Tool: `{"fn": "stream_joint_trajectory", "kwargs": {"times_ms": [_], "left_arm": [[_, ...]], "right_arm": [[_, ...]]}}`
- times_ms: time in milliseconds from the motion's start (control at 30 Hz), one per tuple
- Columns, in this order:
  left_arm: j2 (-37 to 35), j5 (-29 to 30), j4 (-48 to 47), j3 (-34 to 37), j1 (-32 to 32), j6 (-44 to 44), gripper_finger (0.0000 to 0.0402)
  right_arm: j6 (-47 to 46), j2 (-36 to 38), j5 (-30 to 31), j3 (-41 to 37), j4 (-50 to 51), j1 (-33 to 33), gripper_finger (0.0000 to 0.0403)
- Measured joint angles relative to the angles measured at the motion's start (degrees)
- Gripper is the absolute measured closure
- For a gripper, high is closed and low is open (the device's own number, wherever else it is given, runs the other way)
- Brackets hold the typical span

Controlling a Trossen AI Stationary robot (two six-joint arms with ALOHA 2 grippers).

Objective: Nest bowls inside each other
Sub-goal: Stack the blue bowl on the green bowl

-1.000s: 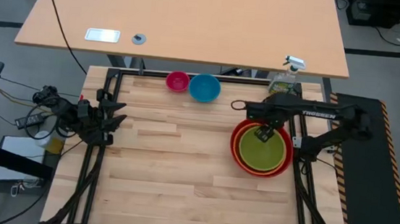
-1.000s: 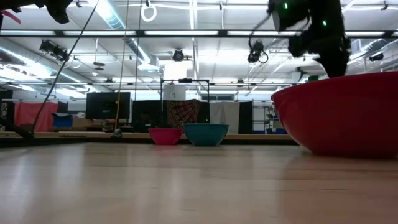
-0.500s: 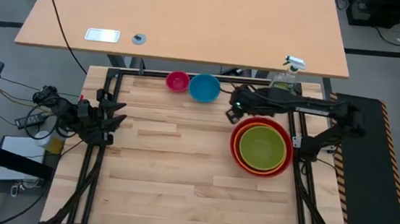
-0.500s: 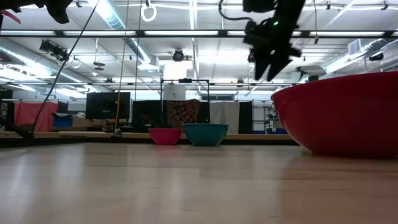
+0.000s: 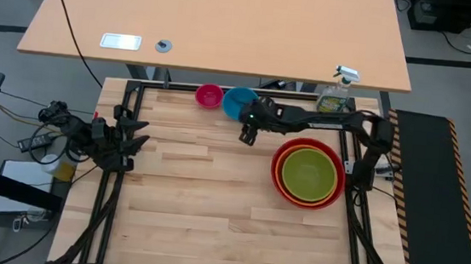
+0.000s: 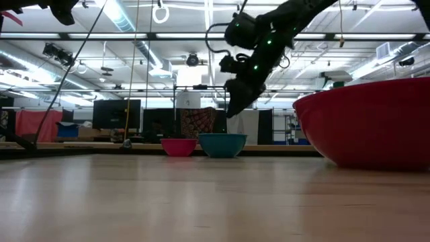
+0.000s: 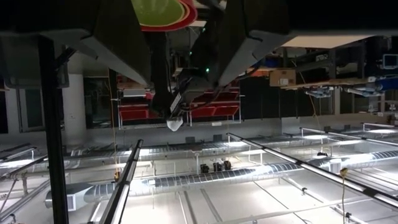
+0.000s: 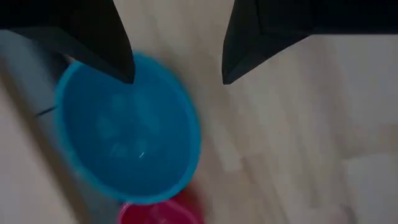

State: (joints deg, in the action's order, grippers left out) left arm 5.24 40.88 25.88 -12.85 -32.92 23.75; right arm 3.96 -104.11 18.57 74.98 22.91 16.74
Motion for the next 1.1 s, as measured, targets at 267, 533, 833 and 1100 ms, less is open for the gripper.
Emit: {"fn": "stream_joint_trajectory", "kwargs": {"times_ms": [267, 533, 833, 1100], "left_arm": [[0.01, 0.01, -0.71, -0.01, 0.02, 0.16, 0.0212], [0.01, 0.02, -0.8, 0.0, 0.01, 1.53, 0.0212], [0.0, 0.02, -0.84, 0.0, 0.02, 1.52, 0.0212], [0.02, 0.02, -0.83, 0.0, 0.02, 1.44, 0.0212]], "right_arm": [[11.38, -4.86, -1.16, 0.11, -7.23, 2.76, 0.0156], [13.27, -8.29, -4.27, 0.13, -2.95, 4.89, 0.0167], [14.36, -9.28, -4.33, 0.13, -0.24, 5.06, 0.0259], [14.22, -8.97, -4.16, 0.39, 3.65, 4.03, 0.0381]]}}
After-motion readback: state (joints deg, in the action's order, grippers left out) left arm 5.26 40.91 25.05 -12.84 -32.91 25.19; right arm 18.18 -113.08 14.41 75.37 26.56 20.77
